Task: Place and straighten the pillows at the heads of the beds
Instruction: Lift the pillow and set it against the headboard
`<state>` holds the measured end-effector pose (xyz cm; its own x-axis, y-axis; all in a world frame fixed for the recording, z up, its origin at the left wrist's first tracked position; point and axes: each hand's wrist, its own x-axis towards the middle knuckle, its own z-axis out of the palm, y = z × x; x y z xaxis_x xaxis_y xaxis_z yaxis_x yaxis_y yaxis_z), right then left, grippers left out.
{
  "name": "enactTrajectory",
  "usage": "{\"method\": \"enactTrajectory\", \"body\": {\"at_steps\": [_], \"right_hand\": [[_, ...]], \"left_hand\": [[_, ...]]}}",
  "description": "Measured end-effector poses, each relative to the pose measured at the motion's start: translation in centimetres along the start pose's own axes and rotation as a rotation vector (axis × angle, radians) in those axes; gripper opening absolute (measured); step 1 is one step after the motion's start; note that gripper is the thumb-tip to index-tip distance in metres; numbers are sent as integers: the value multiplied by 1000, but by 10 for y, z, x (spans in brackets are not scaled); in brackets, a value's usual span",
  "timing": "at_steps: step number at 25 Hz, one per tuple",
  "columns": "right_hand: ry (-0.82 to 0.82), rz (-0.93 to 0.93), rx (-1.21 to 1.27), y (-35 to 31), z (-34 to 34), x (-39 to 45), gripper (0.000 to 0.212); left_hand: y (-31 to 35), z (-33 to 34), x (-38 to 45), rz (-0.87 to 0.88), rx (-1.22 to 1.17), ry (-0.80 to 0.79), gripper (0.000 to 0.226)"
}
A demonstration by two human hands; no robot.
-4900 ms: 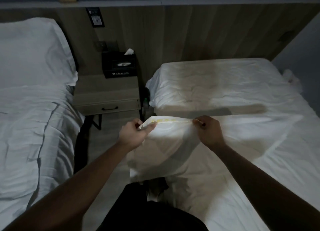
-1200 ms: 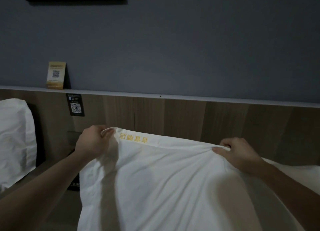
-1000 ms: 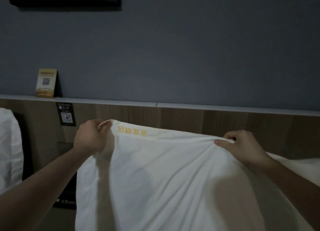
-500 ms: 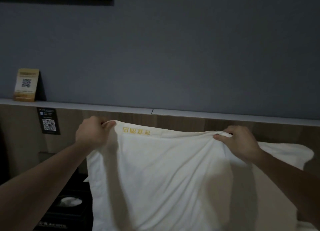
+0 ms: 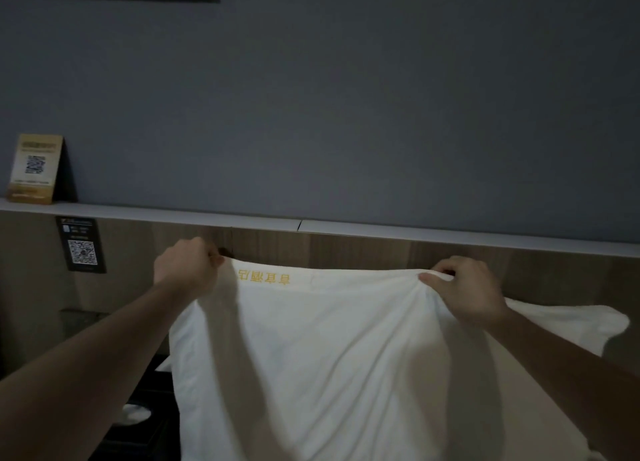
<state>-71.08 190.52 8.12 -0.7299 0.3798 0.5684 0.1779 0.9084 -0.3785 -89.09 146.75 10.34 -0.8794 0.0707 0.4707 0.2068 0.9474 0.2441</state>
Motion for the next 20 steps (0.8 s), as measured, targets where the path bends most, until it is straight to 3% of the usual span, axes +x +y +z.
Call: {"method": "enactTrajectory", "body": {"at_steps": [3,6,11,16,20], "right_hand": [[-53,-1,21,1,-6,-8,13],[-76,-19,12,15,-20,-18,7],[-147,115,-192,54,-47,-24,18],[-235,124,-346,84,-62,-21,20],[-90,164,-271,93,-71,-14,14]], "left_hand": [[1,11,-9,10,-7,-3,24],[1,12,-19,138,-8,85,30],[26,20,-38,367,106,82,45],[39,23,-32,272,87,-170,50],[39,25,-22,231,42,-240,44]]}}
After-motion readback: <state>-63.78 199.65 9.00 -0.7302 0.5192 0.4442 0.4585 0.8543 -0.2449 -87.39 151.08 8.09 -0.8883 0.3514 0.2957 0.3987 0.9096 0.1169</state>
